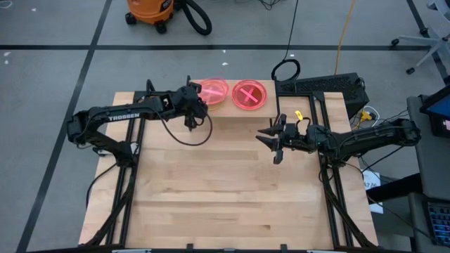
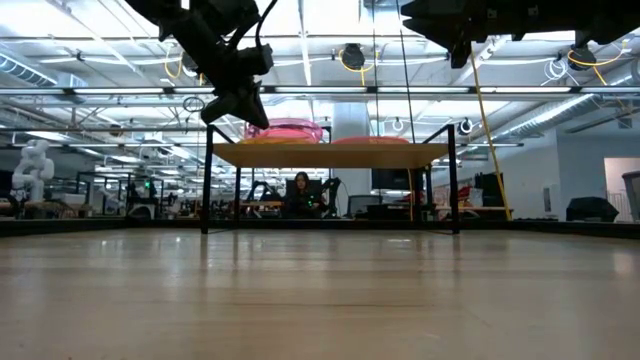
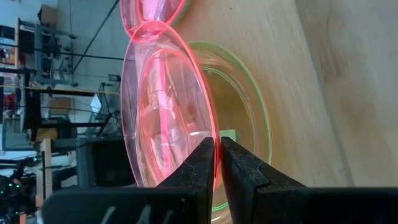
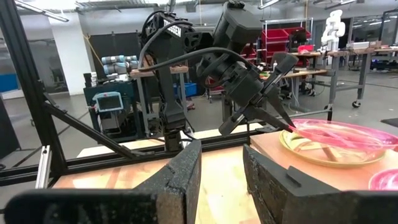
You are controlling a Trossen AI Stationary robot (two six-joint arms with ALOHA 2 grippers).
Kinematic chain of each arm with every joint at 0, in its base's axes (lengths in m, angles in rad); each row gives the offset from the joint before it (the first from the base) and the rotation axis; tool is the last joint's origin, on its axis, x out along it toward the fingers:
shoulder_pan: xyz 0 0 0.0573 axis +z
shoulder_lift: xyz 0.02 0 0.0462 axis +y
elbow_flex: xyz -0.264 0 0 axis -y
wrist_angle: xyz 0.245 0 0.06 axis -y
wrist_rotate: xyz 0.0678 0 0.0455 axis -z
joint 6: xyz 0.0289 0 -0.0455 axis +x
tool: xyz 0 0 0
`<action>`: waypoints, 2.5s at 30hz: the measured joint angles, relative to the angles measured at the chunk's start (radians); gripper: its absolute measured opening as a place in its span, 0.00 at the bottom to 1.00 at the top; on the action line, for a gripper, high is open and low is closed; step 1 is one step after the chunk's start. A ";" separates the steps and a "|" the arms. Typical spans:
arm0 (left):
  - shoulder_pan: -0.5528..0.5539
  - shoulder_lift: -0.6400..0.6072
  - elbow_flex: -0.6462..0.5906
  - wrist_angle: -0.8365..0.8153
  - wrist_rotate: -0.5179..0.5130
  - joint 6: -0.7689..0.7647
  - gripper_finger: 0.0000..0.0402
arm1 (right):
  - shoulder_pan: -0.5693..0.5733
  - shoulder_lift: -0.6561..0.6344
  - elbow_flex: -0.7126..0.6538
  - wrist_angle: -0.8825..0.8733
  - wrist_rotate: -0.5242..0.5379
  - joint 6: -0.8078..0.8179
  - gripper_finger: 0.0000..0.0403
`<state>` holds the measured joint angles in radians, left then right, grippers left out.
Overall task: Place and stack plates onto a shelf
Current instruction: Stack the pink plate on top of the green plate on the shelf, then return to Home Position
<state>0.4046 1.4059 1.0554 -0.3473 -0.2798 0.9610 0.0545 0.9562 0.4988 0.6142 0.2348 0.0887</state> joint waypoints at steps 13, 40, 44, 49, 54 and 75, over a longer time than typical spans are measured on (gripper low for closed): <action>0.000 0.000 0.000 -0.018 -0.008 0.004 0.09 | 0.000 0.000 0.000 -0.003 0.000 0.000 0.26; 0.000 0.000 0.000 -0.070 -0.035 -0.033 0.22 | 0.000 0.000 0.000 -0.001 0.000 0.001 0.26; -0.001 0.000 0.000 -0.068 -0.035 -0.032 0.25 | 0.000 0.000 0.000 -0.001 0.000 0.001 0.26; -0.014 0.000 0.000 -0.068 -0.035 -0.033 0.25 | 0.000 0.000 0.000 -0.001 0.000 0.001 0.26; -0.033 0.000 0.000 -0.075 -0.037 -0.029 0.25 | 0.000 0.000 0.000 -0.001 0.000 0.001 0.26; -0.123 -0.311 0.065 -0.174 0.086 -0.451 0.25 | 0.000 -0.094 0.000 -0.125 0.000 0.015 0.26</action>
<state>0.2813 1.0945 1.1202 -0.5211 -0.1939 0.5100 0.0544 0.8624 0.4992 0.4895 0.2344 0.1038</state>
